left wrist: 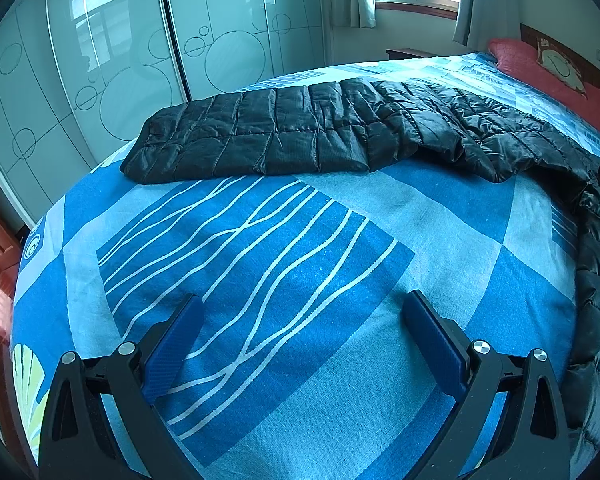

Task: Fold large clothes

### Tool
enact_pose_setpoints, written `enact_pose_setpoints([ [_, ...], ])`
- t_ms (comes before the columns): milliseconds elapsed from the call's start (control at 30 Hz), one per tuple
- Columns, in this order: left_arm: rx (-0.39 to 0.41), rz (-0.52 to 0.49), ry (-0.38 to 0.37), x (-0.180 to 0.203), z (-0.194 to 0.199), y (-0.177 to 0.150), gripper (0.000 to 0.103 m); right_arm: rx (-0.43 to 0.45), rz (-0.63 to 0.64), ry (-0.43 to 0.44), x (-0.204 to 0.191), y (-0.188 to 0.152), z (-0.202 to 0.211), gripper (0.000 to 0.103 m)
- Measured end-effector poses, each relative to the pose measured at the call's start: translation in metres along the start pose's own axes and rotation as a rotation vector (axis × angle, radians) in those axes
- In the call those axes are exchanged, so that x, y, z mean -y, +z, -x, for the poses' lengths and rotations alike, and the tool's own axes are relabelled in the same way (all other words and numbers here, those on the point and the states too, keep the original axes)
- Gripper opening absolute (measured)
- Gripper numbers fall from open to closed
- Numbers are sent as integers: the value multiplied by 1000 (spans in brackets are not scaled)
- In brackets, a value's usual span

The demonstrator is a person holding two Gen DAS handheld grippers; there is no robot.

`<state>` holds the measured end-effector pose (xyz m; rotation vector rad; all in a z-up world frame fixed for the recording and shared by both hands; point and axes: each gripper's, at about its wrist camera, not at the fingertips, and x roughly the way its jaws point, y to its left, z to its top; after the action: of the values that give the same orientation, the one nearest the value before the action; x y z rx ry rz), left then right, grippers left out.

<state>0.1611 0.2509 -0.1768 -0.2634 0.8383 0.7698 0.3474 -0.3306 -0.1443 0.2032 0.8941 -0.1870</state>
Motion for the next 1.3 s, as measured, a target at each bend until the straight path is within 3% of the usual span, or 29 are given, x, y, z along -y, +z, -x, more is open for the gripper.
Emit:
enact_pose_setpoints([
  [100, 0, 1, -1, 0, 0, 1, 99, 16, 4, -21, -7, 12, 13, 14],
  [200, -1, 0, 1, 0, 0, 1, 99, 82, -34, 15, -10, 30, 24, 32],
  [367, 0, 1, -1, 0, 0, 0, 99, 70, 7, -3, -26, 64, -8, 32],
  [500, 0, 0, 1, 0, 0, 1, 99, -49, 17, -30, -27, 65, -58, 33],
  [633, -1, 1, -1, -1, 0, 1, 99, -31, 39, -57, -34, 67, -46, 33],
  [733, 0, 0, 1, 0, 0, 1, 99, 39, 45, -10, -36, 53, -16, 36],
  [867, 0, -3, 4, 0, 0, 1, 99, 2, 87, -9, -33, 30, -34, 45],
  [967, -2, -1, 1, 0, 0, 1, 99, 24, 60, -6, -36, 33, -9, 45],
  [1000, -2, 1, 0, 0, 0, 1, 99, 41, 50, 33, -38, 30, 5, 46],
  [1067, 0, -2, 4, 1, 0, 1, 99, 85, 59, 81, -42, 16, 34, 69],
  [1167, 2, -2, 6, 2, 0, 0, 99, 86, 86, 100, -47, -14, 51, 72],
  [1300, 1, -2, 6, 2, 1, 0, 99, 47, 90, 64, -45, -39, 35, 72],
])
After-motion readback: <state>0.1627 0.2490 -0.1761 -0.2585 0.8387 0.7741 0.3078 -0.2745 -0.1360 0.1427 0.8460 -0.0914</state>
